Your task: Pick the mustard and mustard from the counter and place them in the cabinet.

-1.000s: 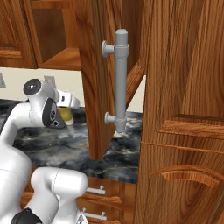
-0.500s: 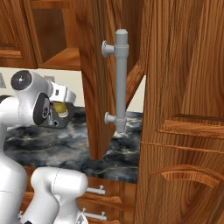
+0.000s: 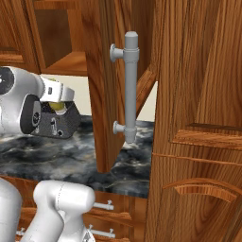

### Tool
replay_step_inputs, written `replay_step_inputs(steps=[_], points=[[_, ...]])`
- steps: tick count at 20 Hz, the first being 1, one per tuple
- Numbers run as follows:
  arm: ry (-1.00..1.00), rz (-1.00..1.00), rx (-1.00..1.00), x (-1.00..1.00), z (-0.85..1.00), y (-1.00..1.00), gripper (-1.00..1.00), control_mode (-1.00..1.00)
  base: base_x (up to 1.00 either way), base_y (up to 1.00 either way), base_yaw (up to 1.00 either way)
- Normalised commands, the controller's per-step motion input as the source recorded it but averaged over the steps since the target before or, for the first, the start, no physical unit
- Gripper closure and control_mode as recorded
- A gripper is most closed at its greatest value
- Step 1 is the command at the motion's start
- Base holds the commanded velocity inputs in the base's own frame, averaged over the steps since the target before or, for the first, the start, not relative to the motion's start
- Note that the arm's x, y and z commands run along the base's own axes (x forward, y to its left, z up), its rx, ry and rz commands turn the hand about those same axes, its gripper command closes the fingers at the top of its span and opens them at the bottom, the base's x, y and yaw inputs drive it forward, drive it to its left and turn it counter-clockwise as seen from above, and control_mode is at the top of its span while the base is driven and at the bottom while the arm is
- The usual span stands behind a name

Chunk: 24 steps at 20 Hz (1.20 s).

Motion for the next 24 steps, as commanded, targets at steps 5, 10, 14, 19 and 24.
replay_step_inputs(steps=[5, 10, 14, 19, 24], points=[[-0.14, 0.0, 0.0, -0.43, 0.67, 0.0, 1.0, -1.0, 0.0, 0.0, 0.0], [-0.11, 0.0, 0.0, -0.21, 0.53, 0.0, 1.0, -1.0, 0.0, 0.0, 0.0], [-0.06, 0.0, 0.0, -0.04, 0.4, 0.0, 1.0, -1.0, 0.0, 0.0, 0.0], [-0.01, 0.0, 0.0, 0.0, 0.25, 0.0, 1.0, -1.0, 0.0, 0.0, 0.0], [0.0, 0.0, 0.0, 0.0, 0.11, 0.0, 1.0, -1.0, 0.0, 0.0, 0.0]])
